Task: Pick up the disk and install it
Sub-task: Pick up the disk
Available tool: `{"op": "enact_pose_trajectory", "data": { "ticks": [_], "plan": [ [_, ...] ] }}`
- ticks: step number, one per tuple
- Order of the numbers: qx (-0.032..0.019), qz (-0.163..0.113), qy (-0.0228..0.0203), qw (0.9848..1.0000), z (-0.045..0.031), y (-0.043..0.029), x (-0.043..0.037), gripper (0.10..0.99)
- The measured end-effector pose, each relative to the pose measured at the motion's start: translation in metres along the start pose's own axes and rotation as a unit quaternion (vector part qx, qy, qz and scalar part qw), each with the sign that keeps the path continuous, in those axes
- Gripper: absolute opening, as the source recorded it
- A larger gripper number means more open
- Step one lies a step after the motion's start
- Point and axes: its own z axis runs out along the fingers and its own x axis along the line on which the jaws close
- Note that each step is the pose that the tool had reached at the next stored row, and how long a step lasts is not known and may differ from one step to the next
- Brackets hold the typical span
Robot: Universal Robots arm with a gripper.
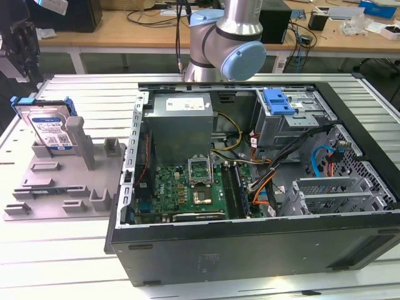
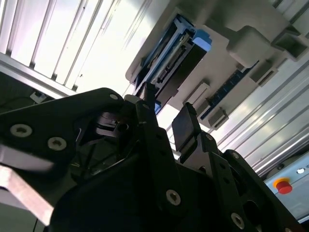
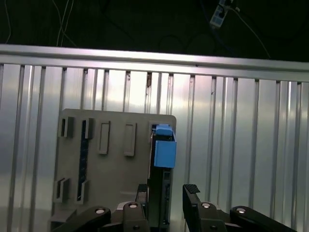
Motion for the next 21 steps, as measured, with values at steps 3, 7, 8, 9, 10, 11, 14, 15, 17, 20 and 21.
{"op": "enact_pose_trajectory", "data": {
  "ticks": [3,7,8,9,10,11,14,15,17,20,21],
  "plan": [
    [0.0001,-0.007,0.0003,1.0,0.0016,0.0034,-0.0003,0.424],
    [0.0003,-0.015,0.0007,0.9999,0.0042,0.0082,-0.0007,0.424],
    [0.0004,-0.016,0.0008,0.9999,0.0048,0.0093,-0.0008,0.424],
    [0.0004,-0.018,0.0009,0.9998,0.0055,0.0103,-0.0009,0.424],
    [0.0005,-0.02,0.001,0.9998,0.0061,0.0112,-0.0009,0.424],
    [0.0006,-0.022,0.0011,0.9998,0.0071,0.0127,-0.0011,0.424],
    [0.0007,-0.028,0.0014,0.9996,0.0096,0.0172,-0.0015,0.424],
    [0.0008,-0.03,0.0015,0.9995,0.0101,0.0188,-0.0016,0.424],
    [0.0009,-0.035,0.0017,0.9994,0.011,0.0216,-0.0016,0.424],
    [0.0009,-0.038,0.0019,0.9993,0.0119,0.0223,-0.0013,0.424],
    [0.0009,-0.038,0.0019,0.9993,0.0119,0.0223,-0.0013,0.424]
  ]
}}
